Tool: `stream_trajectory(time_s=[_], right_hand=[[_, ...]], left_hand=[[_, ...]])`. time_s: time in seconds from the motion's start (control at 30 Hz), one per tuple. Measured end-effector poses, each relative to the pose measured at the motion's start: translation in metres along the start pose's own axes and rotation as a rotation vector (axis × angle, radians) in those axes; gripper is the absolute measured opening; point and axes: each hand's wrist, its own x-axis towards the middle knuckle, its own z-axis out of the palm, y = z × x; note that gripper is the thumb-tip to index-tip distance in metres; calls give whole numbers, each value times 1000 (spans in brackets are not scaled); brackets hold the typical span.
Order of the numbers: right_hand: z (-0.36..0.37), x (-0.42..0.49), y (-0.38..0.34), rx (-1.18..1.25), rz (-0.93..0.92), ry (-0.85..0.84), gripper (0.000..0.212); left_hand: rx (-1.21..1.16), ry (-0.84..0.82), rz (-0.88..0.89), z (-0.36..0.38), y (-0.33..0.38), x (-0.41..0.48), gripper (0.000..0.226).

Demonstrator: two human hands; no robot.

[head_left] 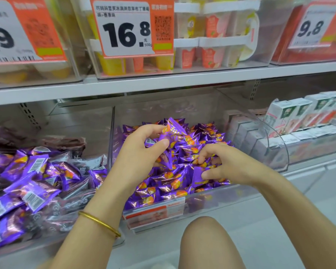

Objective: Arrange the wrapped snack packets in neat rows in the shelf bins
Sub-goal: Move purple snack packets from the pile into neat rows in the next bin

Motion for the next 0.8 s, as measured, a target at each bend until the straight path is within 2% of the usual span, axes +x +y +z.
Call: stream_trajectory(time_s=[0.23, 0.47, 0.67, 0.73, 0.8], right_hand=[[12, 7, -5, -174, -25, 12, 30], [8, 2, -1, -215, 25, 58, 45], [1, -3, -3, -263, 14, 68, 42], [-3, -5, -4, -249, -32, 159, 35], [-7, -8, -12, -43, -108, 363, 19]], left_hand=[[-54, -22, -28, 0, -2, 0, 25], [-129, -55, -109, 0, -7, 3, 23], [-124, -91, -104, 2, -7, 2, 24], [-119, -103, -91, 3, -8, 2, 25], [-104, -114, -66, 5, -7, 1, 26]])
